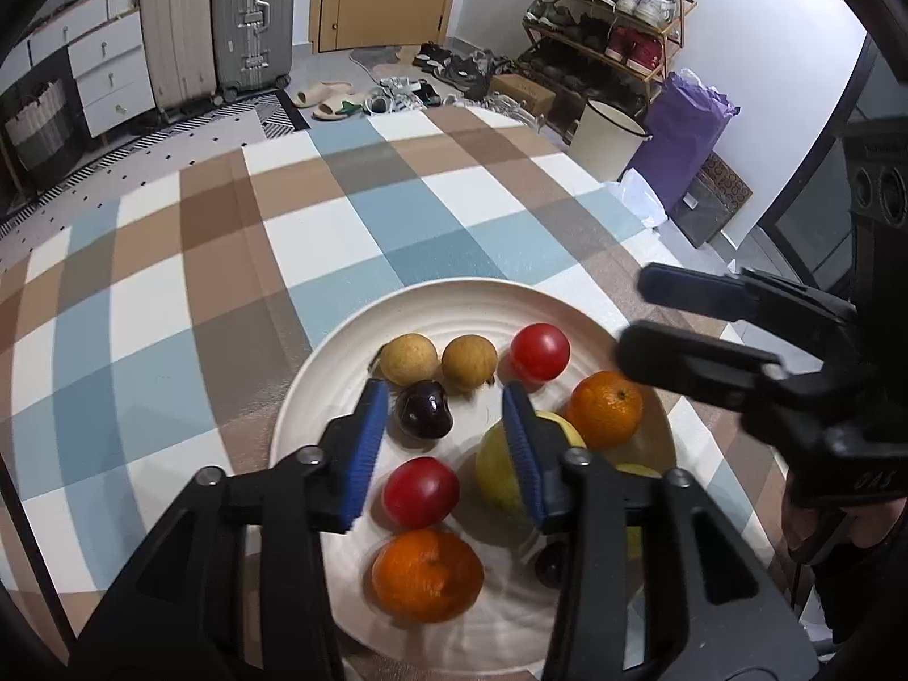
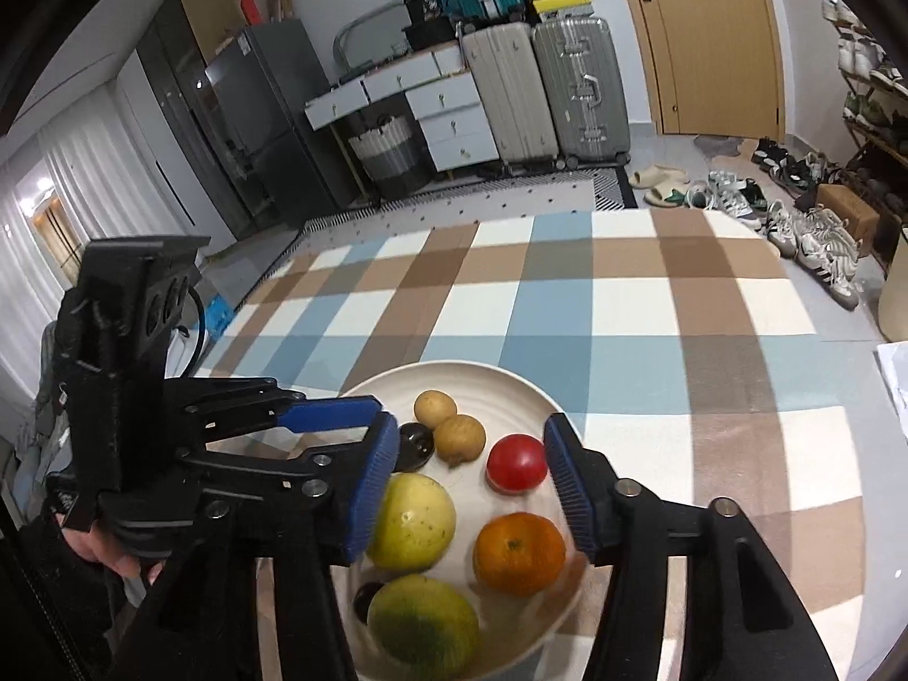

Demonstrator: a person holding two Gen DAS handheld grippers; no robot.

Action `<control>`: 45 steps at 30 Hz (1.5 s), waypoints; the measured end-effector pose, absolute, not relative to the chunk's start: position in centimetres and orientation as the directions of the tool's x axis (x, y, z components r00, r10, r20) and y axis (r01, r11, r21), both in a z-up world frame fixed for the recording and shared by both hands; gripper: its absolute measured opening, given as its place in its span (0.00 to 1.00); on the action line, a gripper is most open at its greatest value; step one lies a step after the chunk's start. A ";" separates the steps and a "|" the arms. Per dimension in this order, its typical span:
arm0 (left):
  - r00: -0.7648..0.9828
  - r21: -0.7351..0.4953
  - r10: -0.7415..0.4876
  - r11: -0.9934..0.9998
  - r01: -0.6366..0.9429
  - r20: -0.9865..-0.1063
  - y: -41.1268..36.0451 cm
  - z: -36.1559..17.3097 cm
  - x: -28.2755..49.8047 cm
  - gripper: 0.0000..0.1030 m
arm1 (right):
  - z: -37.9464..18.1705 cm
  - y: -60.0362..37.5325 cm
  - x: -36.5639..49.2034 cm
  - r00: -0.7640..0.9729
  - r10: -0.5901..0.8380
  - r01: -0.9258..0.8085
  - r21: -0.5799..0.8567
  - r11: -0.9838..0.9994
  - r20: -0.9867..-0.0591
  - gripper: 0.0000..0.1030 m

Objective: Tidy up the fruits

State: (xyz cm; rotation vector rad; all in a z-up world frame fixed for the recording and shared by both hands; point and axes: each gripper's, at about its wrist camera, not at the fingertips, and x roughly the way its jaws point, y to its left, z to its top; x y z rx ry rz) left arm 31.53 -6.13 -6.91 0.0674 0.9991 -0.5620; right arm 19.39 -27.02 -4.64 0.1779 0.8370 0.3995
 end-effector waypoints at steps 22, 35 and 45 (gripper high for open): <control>0.752 -0.124 -0.225 0.974 0.189 -0.620 0.8 1.2 17.1 0.79 | 2.3 -28.2 6.3 0.805 0.395 -0.314 0.246 0.917 -0.444 0.88; 0.861 -0.079 -0.022 0.997 -0.021 -0.509 4.4 -0.5 11.8 0.90 | 0.7 -26.8 1.7 0.936 0.246 -0.234 0.078 0.969 -0.251 0.98; 0.911 -0.029 0.051 0.997 -0.068 -0.410 4.5 -2.7 9.3 0.99 | -1.9 -26.1 1.4 0.932 0.266 -0.268 0.026 0.963 -0.246 0.99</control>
